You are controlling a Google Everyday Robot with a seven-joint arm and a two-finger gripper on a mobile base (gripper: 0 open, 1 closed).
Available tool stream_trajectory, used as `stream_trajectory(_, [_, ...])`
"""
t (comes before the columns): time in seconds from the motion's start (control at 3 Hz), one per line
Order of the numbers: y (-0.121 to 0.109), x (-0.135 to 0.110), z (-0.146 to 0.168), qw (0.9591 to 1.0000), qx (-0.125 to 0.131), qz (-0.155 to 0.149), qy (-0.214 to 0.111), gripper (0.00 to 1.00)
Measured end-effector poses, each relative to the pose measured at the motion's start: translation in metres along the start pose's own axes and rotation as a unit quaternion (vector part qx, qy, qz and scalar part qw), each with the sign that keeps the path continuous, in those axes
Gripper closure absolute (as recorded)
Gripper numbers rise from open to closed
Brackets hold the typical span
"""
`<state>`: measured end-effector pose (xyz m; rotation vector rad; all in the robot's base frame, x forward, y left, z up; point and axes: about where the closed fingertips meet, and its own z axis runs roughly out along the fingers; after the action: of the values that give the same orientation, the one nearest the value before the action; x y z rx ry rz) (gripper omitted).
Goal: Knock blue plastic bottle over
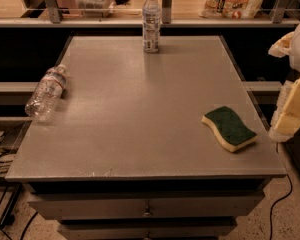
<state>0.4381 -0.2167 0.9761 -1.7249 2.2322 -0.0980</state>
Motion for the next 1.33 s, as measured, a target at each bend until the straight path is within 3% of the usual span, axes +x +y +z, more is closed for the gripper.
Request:
stream_trajectory(0.67, [-0.009, 0.001, 0.0, 0.9999, 0.005, 0.003, -0.009, 0.0])
stream_trajectory(1.0, [-0.028, -0.01, -0.001, 0.9981, 0.025, 0.002, -0.057, 0.0])
stream_trajectory(1.33, [-0.058, -0.04, -0.005, 0.9882, 0.062, 0.019, -0.139, 0.0])
